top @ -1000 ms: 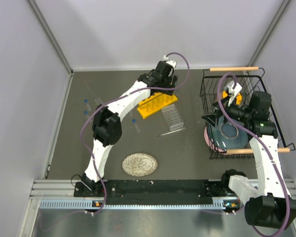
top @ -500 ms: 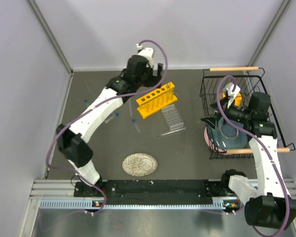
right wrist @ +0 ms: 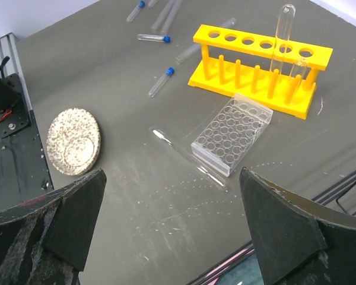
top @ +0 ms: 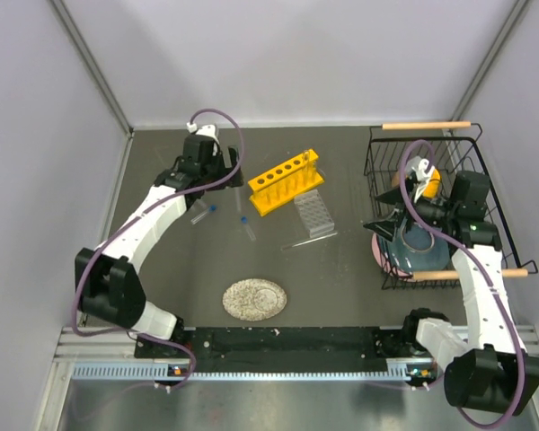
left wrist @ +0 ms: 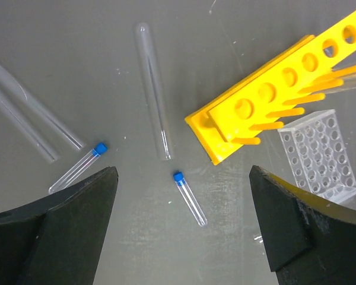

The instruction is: Organize the chemistry lab equipment

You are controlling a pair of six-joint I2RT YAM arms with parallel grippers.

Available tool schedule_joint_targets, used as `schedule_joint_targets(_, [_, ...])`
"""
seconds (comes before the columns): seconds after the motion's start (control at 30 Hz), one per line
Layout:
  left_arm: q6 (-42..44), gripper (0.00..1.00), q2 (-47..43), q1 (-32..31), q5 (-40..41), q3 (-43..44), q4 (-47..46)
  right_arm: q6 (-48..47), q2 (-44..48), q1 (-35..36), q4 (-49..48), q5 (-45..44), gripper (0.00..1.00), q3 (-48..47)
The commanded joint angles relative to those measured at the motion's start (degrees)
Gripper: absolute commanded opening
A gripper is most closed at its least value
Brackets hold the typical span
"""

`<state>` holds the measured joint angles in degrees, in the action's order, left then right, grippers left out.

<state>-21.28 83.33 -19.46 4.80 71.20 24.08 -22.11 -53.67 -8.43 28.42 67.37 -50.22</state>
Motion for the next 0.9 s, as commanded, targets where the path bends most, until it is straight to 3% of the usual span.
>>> schedule_joint_targets(0.0, [-1.40, 0.97, 5.77, 1.18, -1.11, 2.36, 0.71, -1.62, -1.09, -0.80, -0.39, 3.38, 0.96, -0.49])
schedule_joint_targets(0.3, [0.36, 0.87, 21.24, 1.27, 2.85, 12.29, 7.13, -6.54, -0.65, 0.34, 8.57, 2.49, 0.95, -4.27])
schedule_joint_targets(0.47, [1.06, 0.76, 26.08, 1.45, 2.15, 14.05, 7.04, -7.42, -0.91, 1.48, 10.25, 2.50, 0.95, -4.89])
schedule_joint_targets(0.67, [1.15, 0.64, 30.92, 1.71, -0.23, 14.58, 6.60, -7.16, -1.00, 5.96, 10.16, -3.55, 0.95, -4.80])
schedule_joint_targets(0.87, [0.54, 0.58, 33.56, 1.80, -1.19, 14.49, 6.33, -6.72, -1.17, 8.16, 10.16, -5.15, 0.95, -5.59])
